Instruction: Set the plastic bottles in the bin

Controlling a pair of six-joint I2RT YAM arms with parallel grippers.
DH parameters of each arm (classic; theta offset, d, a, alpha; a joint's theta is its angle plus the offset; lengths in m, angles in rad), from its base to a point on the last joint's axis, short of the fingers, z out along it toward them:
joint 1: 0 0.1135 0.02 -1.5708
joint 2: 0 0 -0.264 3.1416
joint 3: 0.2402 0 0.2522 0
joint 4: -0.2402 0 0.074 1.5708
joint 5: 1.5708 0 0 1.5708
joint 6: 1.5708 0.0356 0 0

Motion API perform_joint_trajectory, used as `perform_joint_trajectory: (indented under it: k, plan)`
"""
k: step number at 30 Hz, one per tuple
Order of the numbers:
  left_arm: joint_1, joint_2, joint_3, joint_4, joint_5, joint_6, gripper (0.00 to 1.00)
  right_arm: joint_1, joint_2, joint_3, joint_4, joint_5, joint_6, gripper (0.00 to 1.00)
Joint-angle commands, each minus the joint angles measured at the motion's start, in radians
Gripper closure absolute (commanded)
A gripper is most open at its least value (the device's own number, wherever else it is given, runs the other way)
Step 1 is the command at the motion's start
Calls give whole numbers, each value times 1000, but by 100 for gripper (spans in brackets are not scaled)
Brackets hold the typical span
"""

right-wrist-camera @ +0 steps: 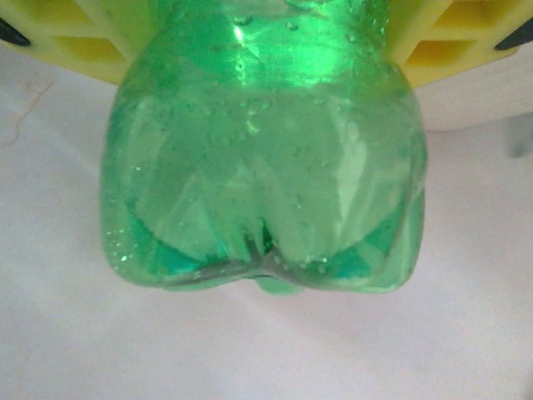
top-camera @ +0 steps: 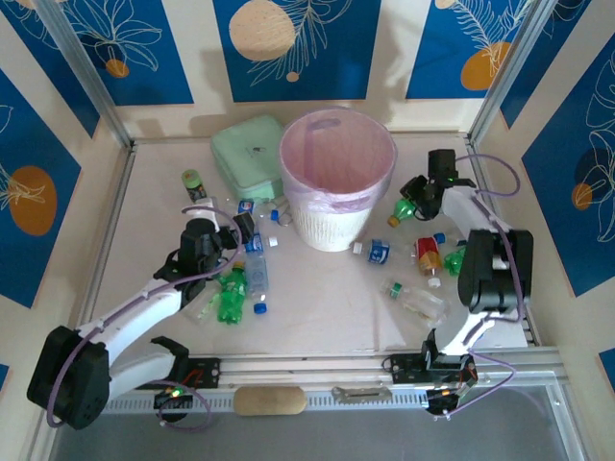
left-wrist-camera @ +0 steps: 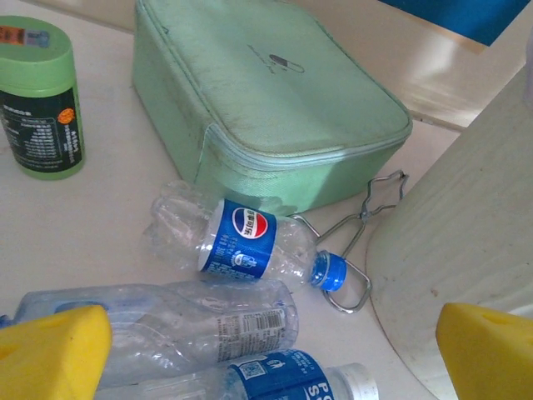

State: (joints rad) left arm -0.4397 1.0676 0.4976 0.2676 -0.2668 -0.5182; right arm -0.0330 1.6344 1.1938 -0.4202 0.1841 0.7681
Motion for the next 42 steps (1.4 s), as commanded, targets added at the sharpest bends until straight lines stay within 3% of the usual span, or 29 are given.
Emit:
perform_joint_trajectory:
  k: [1,8,13,26,33,42]
  plan:
    - [47,-36,-21,-21,-8,-13,0,3,-171,1,4,9,-97,48]
    - [161,-95,-60,-47,63,-53,0,53,-416,59,-27,46,-229,49]
    - [207,-125,-82,-62,103,-84,0,147,-444,171,-33,29,-291,50]
    - [216,-159,-104,-124,221,-106,0,452,-136,504,-18,84,-433,49]
    - [217,-235,-105,-210,247,-48,0,526,44,641,-98,137,-467,48]
    - [217,-288,-97,-289,245,18,0,542,160,693,-187,149,-418,47]
